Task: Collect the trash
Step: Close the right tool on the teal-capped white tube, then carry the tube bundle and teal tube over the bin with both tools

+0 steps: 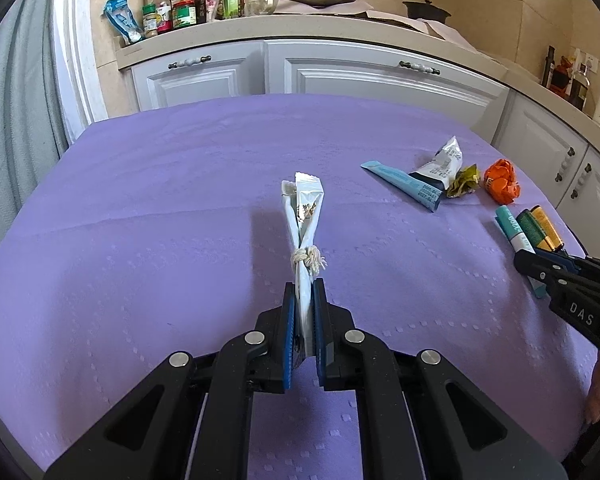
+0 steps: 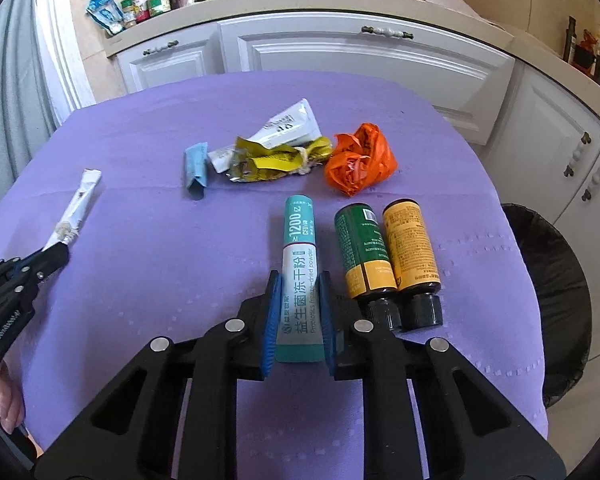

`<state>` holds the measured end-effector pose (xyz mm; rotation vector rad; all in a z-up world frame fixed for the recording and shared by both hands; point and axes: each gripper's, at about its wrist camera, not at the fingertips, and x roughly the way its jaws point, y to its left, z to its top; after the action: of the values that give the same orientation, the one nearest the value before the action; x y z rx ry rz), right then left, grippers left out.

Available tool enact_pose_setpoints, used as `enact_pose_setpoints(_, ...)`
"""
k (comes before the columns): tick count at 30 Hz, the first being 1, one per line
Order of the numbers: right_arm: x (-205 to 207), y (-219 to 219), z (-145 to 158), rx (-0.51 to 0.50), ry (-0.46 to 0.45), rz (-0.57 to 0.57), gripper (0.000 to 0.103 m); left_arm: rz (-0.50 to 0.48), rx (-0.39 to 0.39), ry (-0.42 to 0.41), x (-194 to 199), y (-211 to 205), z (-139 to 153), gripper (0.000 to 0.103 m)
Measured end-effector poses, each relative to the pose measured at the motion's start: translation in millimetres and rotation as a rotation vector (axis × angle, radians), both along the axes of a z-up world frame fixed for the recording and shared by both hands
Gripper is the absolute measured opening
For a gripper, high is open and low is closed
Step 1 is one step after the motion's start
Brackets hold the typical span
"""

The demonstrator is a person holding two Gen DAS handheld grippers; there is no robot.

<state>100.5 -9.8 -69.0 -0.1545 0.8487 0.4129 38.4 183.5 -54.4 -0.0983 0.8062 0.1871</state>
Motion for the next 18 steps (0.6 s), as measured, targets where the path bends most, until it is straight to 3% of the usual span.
enact_pose_setpoints(8,-17.4,-10.8,17.0,0.043,-0.068,-0.001,0.017,-0.036,-0.006,-0.034,-4.3,-18.6,11.5,0.009)
enact_pose_setpoints(18,-18.1,-73.2,37.6,0.082,-0.149,-0.141,0.017,-0.157,-0.02,-0.107,5.9,-78.0,33.2,0.009)
